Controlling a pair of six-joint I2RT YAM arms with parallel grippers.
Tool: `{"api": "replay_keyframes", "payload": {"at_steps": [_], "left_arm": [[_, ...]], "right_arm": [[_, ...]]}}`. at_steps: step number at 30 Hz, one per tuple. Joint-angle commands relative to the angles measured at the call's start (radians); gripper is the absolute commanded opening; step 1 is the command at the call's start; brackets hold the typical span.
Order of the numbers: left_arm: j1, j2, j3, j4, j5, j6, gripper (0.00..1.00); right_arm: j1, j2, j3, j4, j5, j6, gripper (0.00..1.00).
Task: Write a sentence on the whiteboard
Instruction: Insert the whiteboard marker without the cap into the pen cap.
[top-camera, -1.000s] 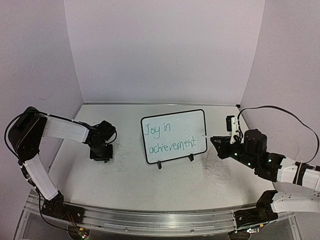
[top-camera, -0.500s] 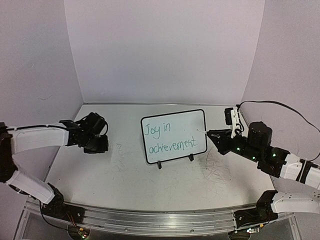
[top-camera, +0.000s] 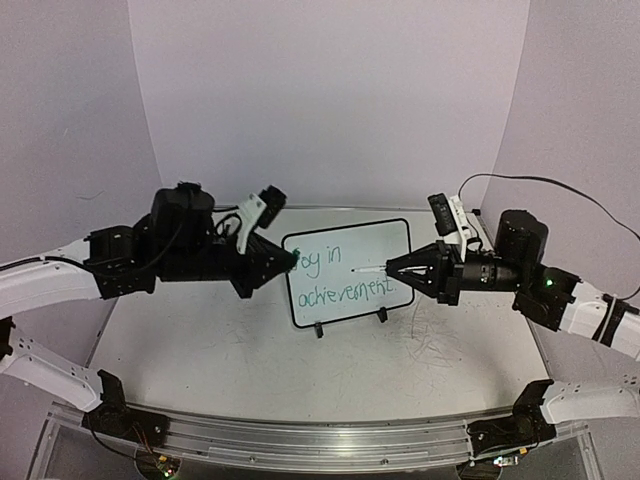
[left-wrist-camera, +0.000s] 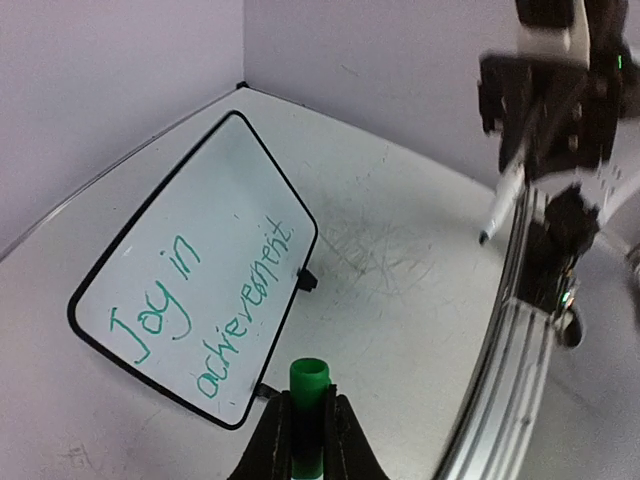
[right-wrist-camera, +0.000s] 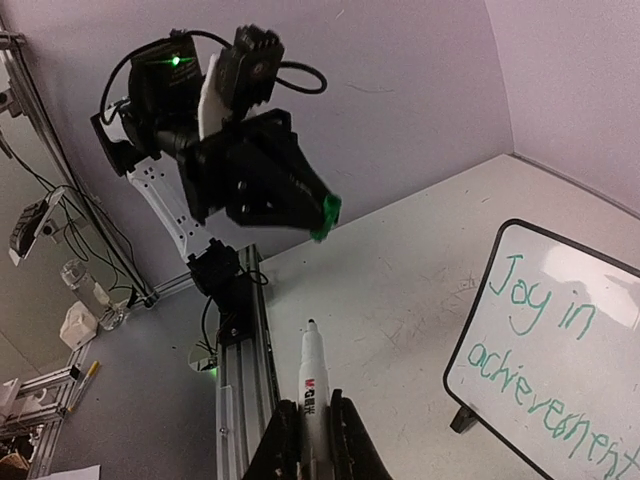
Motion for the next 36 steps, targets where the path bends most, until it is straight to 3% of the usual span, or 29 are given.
{"api": "replay_keyframes", "payload": {"at_steps": [1, 5, 10, 36], "left_arm": [[-0.079, 0.069, -0.067, 0.083, -0.102, 0.367, 0.00], [-0.081, 0.062, -0.118, 0.180, -0.065, 0.506, 0.00], [-0.081, 0.077, -0.114, 0.182, -0.049, 0.560, 0.00], [-0.081, 0.126, -0.075, 0.171, -0.057, 0.556, 0.00]], "right_arm": [[0.002, 0.079, 0.089, -0.012, -0.010, 0.029, 0.00], [0.018, 0.131, 0.122, -0.032, 0.010, 0.038, 0.00], [0.043, 0.172, 0.140, -0.043, 0.021, 0.040, 0.00], [0.130, 0.312, 0.231, -0.178, 0.147, -0.029, 0.00]]}}
